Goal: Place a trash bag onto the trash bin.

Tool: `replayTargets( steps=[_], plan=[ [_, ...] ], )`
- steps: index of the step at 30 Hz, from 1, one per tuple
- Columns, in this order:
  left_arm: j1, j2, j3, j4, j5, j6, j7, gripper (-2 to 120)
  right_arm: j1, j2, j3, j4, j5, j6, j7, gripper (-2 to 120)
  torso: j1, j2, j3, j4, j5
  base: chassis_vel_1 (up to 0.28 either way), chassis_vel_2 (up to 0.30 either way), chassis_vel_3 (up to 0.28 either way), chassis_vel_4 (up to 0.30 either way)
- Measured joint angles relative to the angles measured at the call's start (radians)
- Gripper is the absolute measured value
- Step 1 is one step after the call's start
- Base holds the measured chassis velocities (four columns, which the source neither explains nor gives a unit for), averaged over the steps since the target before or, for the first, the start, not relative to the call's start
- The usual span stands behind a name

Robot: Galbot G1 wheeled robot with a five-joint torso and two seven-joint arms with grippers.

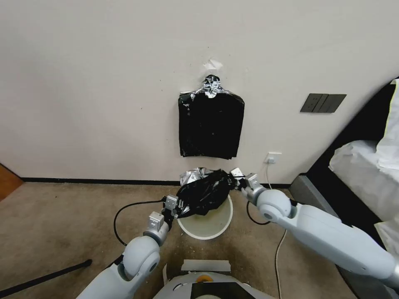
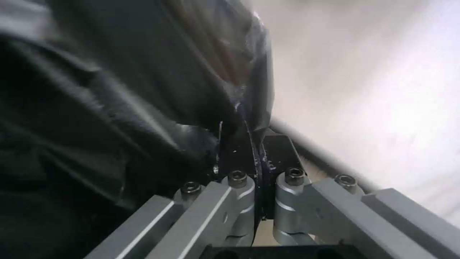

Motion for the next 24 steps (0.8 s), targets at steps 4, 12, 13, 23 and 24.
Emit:
replayTargets(
  steps=[4, 12, 13, 23, 24],
  plan=[
    [0.000, -0.019, -0.011, -0.012, -0.071, -0.013, -0.044, 1, -0.154, 0.001, 0.116, 0.044, -0.054, 0.022, -0.040, 0, 0.000, 0.000, 0.000, 0.0002, -0.0002, 0.000, 0.000, 0.000, 0.000],
    [0.016, -0.027, -0.024, -0.035, -0.130, 0.009, -0.092, 1, -0.286, 0.125, 0.168, 0.087, -0.116, 0.070, -0.021, 0, 0.000, 0.000, 0.000, 0.0005, 0.0000, 0.000, 0.000, 0.000, 0.000],
    [0.022, -0.026, -0.026, -0.038, -0.132, 0.017, -0.095, 1, -0.292, 0.145, 0.174, 0.085, -0.113, 0.074, -0.008, 0, 0.000, 0.000, 0.000, 0.0007, 0.0001, 0.000, 0.000, 0.000, 0.000],
    [0.023, -0.030, -0.048, -0.036, -0.207, 0.110, -0.172, 1, -0.447, 0.226, 0.272, 0.116, -0.159, 0.144, 0.054, 30, 0.000, 0.000, 0.000, 0.0001, -0.0002, 0.000, 0.000, 0.000, 0.000],
    [0.022, -0.030, -0.052, -0.034, -0.216, 0.120, -0.176, 1, -0.471, 0.230, 0.289, 0.127, -0.170, 0.146, 0.054, 35, 0.000, 0.000, 0.000, 0.0002, -0.0002, 0.000, 0.000, 0.000, 0.000]
  ],
)
